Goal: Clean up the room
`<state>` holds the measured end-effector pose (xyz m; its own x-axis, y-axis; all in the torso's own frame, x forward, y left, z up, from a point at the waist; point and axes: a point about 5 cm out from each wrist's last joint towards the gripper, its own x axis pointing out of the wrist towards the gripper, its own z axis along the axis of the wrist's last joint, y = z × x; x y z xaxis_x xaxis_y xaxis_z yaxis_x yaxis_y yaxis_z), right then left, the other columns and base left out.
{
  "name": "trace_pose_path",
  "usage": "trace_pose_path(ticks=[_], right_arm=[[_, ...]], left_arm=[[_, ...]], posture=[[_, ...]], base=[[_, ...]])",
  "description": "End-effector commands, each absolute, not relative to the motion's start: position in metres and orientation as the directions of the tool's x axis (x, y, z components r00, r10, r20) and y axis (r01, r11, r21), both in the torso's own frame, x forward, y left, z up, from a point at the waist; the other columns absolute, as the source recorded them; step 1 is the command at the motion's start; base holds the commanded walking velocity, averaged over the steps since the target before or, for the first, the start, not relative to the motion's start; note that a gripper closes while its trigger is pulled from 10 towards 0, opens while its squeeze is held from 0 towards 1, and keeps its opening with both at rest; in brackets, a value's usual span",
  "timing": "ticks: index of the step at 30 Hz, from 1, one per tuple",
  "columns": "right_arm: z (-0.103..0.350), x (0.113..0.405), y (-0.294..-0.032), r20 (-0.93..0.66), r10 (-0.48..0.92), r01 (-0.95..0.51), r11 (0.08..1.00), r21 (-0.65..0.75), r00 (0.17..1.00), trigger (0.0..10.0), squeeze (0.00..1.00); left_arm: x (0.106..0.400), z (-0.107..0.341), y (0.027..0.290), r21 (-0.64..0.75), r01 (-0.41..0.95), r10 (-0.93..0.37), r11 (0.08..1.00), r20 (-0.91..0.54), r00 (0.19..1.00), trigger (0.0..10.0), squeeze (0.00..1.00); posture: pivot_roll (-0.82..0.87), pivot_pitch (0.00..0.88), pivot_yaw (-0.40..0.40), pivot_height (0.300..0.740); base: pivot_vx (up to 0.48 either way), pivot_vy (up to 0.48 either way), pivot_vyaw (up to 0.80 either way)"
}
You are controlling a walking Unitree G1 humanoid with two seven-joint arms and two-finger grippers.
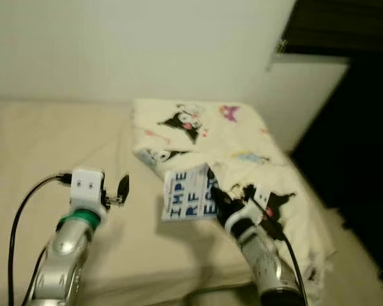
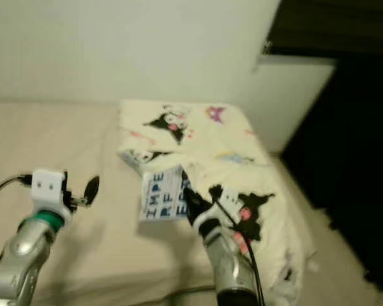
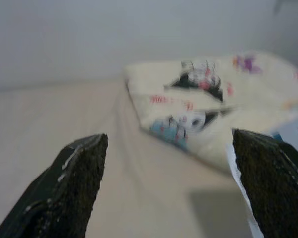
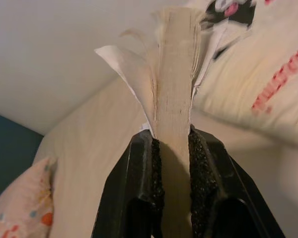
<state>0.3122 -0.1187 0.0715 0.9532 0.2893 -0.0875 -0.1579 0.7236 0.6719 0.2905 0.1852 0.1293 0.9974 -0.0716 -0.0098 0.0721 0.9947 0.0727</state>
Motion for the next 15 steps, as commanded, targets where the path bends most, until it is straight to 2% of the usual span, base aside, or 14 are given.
trace_pose_path(ticks=[1, 15], right_arm=[[0.0773, 0.3145, -0.1227, -0.05, 0.265, -0.162, 0.718, 0.677, 0.963, 10.0, 0.0], [0.0763, 0.3158, -0.1227, -0.04, 0.253, -0.157, 0.708, 0.688, 0.967, 10.0, 0.0]], left_arm=[[0.29, 0.1264, 0.1854, 0.07, 0.077, -0.076, 0.995, -0.025, 0.997, 10.0, 0.0], [0.2971, 0.1298, 0.1921, 0.085, 0.07, -0.068, 0.994, -0.025, 0.997, 10.0, 0.0]], posture=[[0.16, 0.0, -0.006, 0.715], [0.17, 0.0, 0.014, 0.715]], base=[[0.0, 0.428, 0.0], [0.0, 0.43, 0.0]])
